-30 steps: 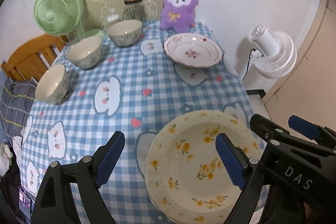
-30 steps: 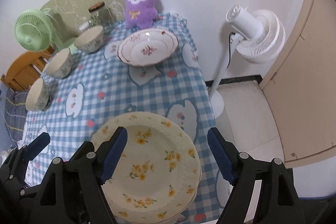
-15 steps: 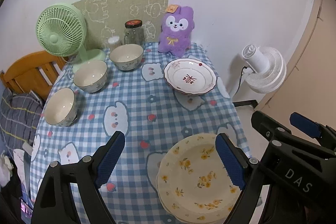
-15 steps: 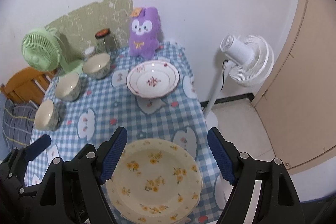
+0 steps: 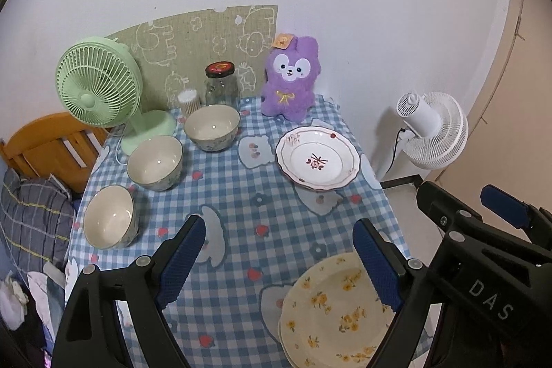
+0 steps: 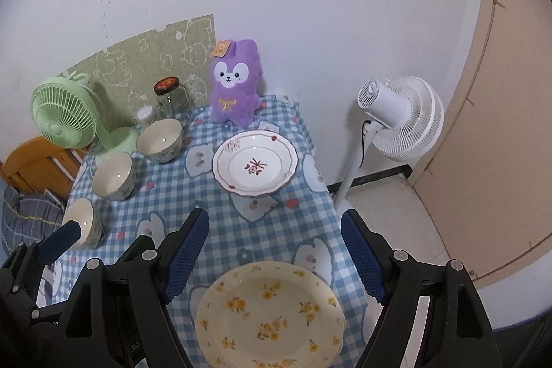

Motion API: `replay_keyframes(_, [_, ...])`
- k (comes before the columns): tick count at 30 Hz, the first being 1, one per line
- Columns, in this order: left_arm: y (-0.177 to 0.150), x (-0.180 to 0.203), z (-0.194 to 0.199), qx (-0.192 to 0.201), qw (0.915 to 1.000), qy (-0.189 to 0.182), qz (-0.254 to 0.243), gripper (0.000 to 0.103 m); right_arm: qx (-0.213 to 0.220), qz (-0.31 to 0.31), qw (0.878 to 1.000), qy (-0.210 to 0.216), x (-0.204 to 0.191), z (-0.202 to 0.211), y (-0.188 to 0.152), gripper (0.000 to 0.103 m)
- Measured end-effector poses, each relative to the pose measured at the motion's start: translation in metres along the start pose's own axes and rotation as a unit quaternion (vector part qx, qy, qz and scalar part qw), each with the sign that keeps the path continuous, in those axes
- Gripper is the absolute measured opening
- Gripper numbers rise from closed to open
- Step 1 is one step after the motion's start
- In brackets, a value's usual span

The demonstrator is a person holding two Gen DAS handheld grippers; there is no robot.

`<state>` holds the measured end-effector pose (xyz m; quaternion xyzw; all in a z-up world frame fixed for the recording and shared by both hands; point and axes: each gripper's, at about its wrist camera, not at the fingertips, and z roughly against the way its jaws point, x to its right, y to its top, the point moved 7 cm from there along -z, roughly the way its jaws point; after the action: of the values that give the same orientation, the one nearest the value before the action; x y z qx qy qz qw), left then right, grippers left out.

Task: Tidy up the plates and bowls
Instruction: 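Move both grippers to the white red-rimmed plate by the purple plush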

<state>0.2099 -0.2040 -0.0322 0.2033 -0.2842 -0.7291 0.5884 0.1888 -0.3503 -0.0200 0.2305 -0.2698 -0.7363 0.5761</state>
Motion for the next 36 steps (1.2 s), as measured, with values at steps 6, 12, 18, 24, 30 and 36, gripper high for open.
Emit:
replay_keyframes(6, [0.014,0.002,-0.012,0.008,1.0000,0.005,-0.001,0.088,0.005,0.006,1.000,0.004,0.002,-0.016,0.014,0.081])
replay_keyframes(12, [0.027,0.004,-0.030,0.009,0.9998,0.018,0.009,0.088,0.005,0.021,1.000,0.013,0.003,-0.039,0.032,0.081])
replay_keyframes(18, [0.042,0.008,-0.055,0.005,0.9993,0.030,0.022,0.088,-0.003,0.025,0.999,0.024,0.009,-0.071,0.049,0.081])
replay_keyframes(24, [0.055,0.014,-0.083,0.004,0.9985,0.045,0.029,0.088,-0.007,0.032,0.999,0.032,0.014,-0.107,0.064,0.081])
replay_keyframes(30, [0.066,0.020,-0.113,-0.002,0.9977,0.056,0.039,0.086,-0.014,0.040,0.999,0.034,0.019,-0.140,0.074,0.081])
replay_keyframes(36, [0.074,0.027,-0.142,-0.008,0.9970,0.062,0.046,0.085,-0.024,0.042,0.998,0.036,0.025,-0.175,0.081,0.081])
